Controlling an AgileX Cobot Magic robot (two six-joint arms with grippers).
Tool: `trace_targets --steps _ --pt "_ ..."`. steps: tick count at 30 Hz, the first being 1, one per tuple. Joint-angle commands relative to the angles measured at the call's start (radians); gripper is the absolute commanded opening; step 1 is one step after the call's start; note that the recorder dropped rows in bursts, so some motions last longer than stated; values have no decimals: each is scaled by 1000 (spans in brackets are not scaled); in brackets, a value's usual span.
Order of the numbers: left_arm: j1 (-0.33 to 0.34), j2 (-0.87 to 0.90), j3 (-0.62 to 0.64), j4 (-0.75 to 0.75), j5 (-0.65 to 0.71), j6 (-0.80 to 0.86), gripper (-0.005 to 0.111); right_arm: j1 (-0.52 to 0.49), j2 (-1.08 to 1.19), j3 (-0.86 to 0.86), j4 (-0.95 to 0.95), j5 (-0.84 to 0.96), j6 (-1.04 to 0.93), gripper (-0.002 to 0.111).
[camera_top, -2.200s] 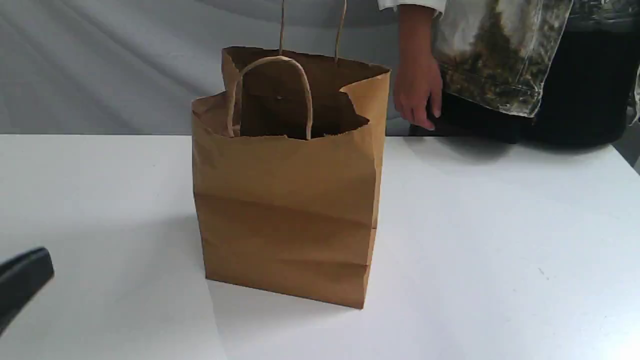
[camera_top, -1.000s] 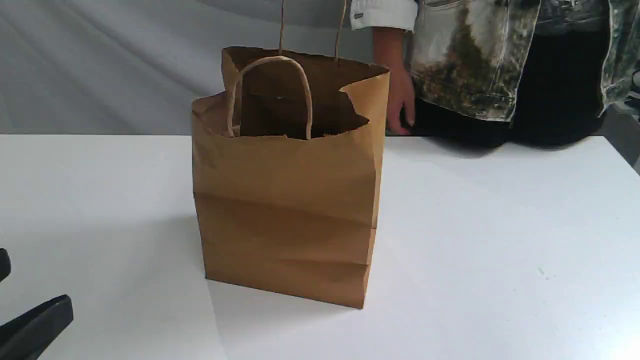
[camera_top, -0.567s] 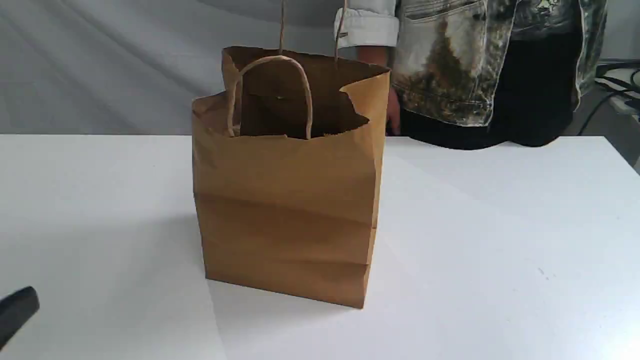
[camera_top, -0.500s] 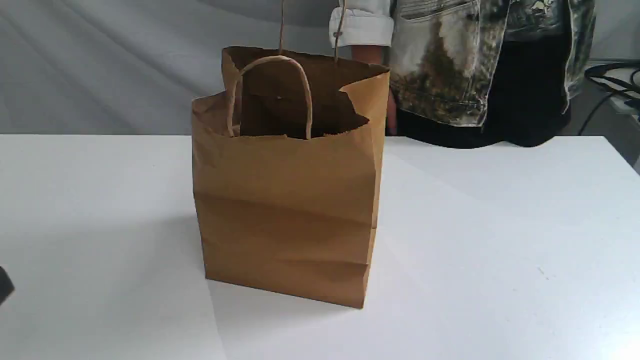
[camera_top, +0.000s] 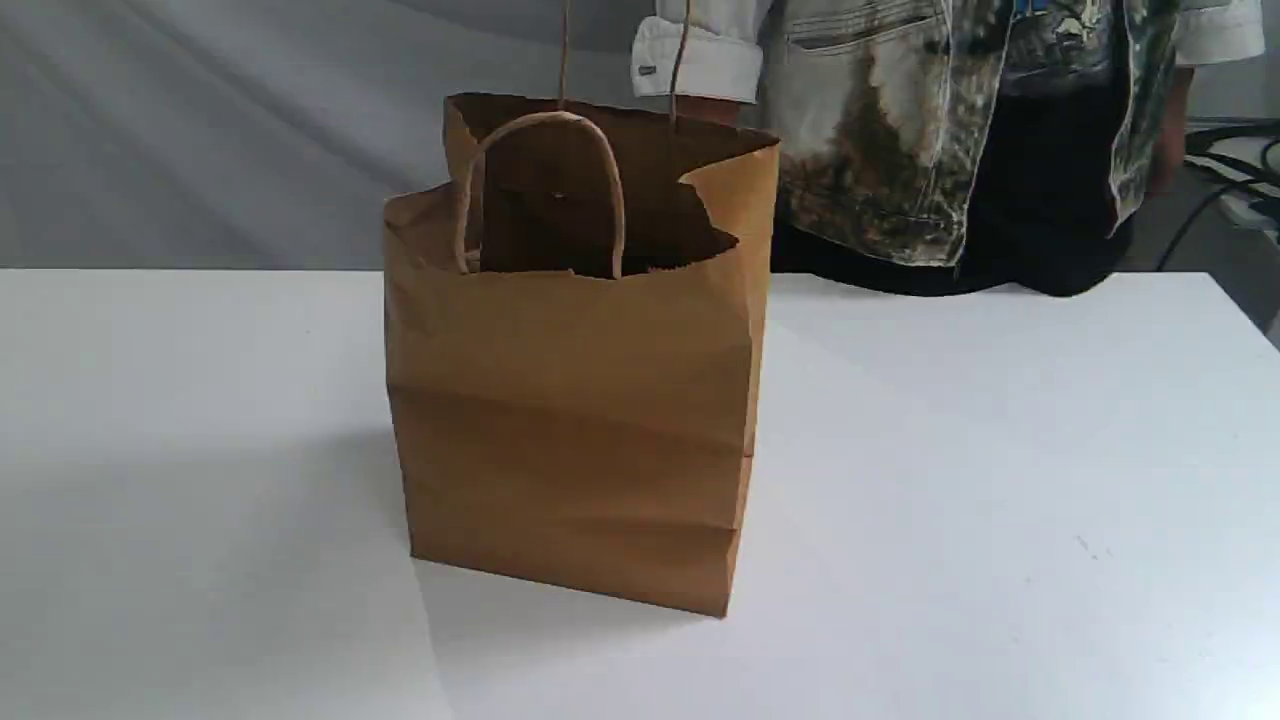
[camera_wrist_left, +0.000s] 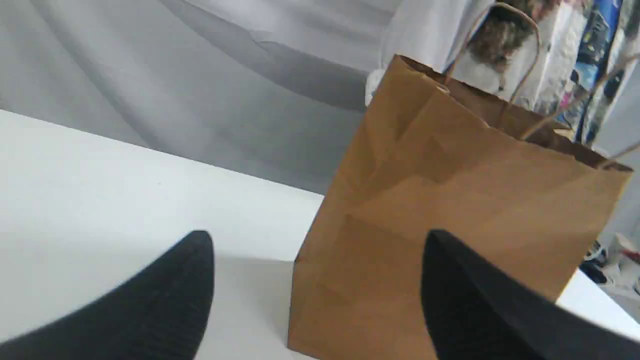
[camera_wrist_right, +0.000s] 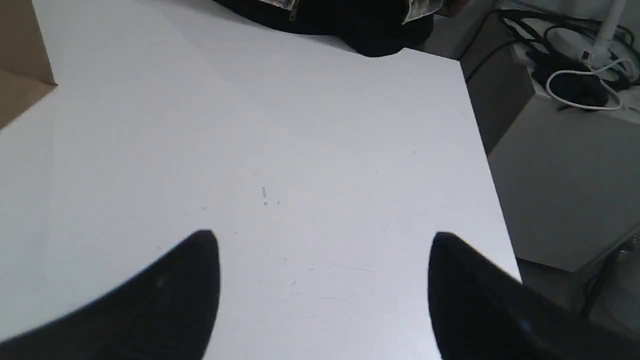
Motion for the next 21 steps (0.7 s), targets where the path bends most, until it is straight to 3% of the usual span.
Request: trace_targets --steps 1,4,10,18,21 --pt "87 -19 6 -12 32 -30 61 -6 -2 7 -4 -11 3 59" --pt "153 -26 6 -3 92 58 61 -6 -2 7 -4 -11 3 59" --pt "159 -77 6 19 202 197 61 -6 -2 7 -4 -11 3 59" --pt "160 -77 6 65 216 195 61 -6 -2 7 -4 -9 3 59" --pt "160 -77 6 -19 206 181 61 -6 -2 7 -4 -9 3 59"
